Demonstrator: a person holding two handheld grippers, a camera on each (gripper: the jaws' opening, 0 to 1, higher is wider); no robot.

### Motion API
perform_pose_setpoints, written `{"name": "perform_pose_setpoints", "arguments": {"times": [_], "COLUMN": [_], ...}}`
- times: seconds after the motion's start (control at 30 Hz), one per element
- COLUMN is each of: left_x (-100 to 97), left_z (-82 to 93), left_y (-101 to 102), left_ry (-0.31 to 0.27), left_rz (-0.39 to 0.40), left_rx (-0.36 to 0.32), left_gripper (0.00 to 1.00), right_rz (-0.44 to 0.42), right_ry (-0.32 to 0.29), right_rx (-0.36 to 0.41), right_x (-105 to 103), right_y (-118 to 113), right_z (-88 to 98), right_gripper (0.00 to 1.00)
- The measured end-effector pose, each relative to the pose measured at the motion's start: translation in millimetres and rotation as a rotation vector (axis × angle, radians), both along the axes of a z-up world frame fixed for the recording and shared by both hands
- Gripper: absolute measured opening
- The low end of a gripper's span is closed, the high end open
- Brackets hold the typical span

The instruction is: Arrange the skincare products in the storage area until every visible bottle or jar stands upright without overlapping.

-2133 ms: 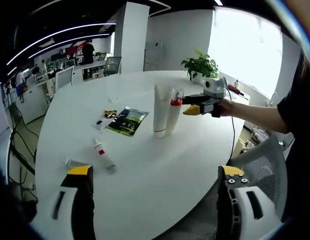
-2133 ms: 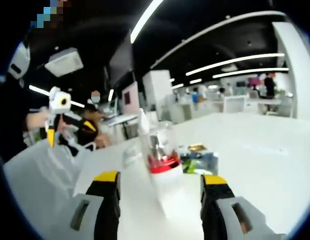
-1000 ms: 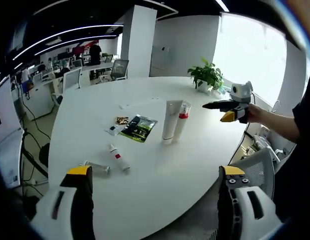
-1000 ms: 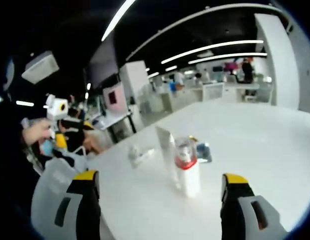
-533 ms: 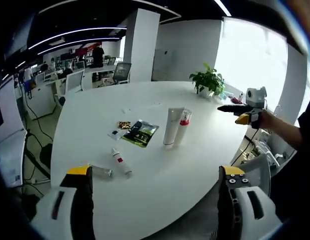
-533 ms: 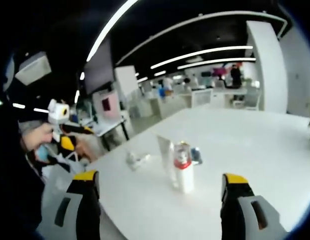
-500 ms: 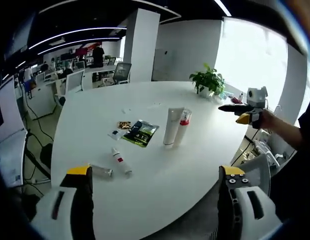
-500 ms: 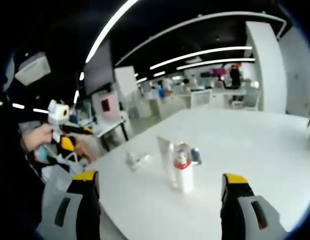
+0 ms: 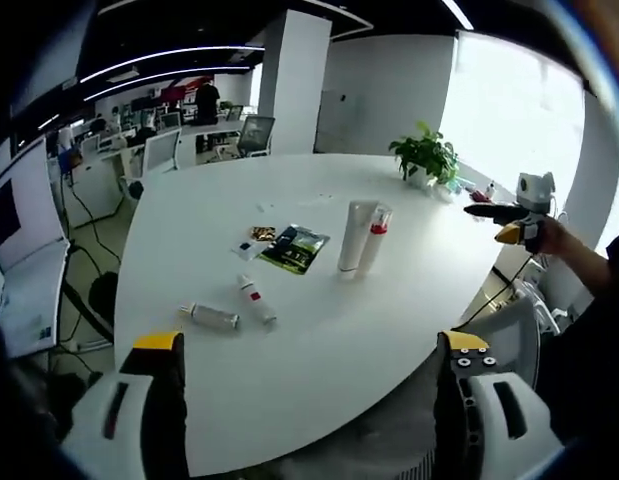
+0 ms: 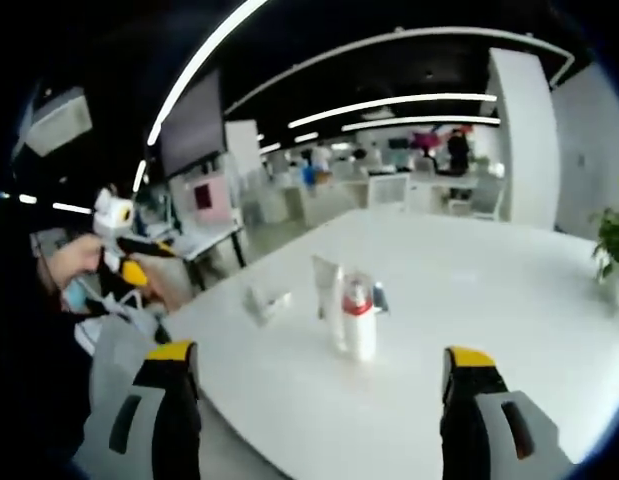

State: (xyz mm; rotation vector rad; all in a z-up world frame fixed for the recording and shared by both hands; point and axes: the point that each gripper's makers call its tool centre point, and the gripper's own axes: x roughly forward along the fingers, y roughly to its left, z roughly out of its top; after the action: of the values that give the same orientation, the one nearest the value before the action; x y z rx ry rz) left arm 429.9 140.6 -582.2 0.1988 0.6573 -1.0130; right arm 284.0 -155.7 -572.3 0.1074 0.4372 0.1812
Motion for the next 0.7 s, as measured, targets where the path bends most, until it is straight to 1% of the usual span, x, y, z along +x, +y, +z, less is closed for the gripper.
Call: {"name": "perform_pose_setpoints", "arguments": {"times": [0.13, 0.2, 0.37, 0.5, 0.63, 0.7], "left_x": [0.9, -0.5, -0.5, 1.9, 4.1, 4.8], "left_z": [-2.6, -2.9, -2.7, -0.9, -0.7, -1.4], "left_y": [4.1, 3.1, -1.3, -4.5, -5.0, -5.0], "left_ry": [0.008, 0.014, 0.013, 0.015, 0.016, 0.017], "left_rz": [0.014, 0.010, -0.002, -0.004, -0.006, -0.009], "left_rx": [0.000, -0.004, -0.005, -0.010, -0.008, -0.003], "left_gripper": [0.99, 0.99, 0.99, 0.99, 0.99, 0.99], "right_rz": [-0.009, -0.014, -0.031, -0.037, -0.040, -0.044], "right_ry": [0.028, 0.031, 0.019, 0.022, 0.008, 0.012], "right_rx": [0.002, 0.012, 0.018, 0.014, 0.023, 0.023], "right_x": [-7.5, -9.1, -9.1, -7.8, -7.3, -7.9], "right_y": [0.3, 0.5, -0.2, -2.3, -1.6, -2.3], "right_z": [-8.7, -10.4, -7.6, -7.8, -5.4, -7.0], "right_gripper": [0.99, 0.99, 0.99, 0.99, 0.99, 0.99]}}
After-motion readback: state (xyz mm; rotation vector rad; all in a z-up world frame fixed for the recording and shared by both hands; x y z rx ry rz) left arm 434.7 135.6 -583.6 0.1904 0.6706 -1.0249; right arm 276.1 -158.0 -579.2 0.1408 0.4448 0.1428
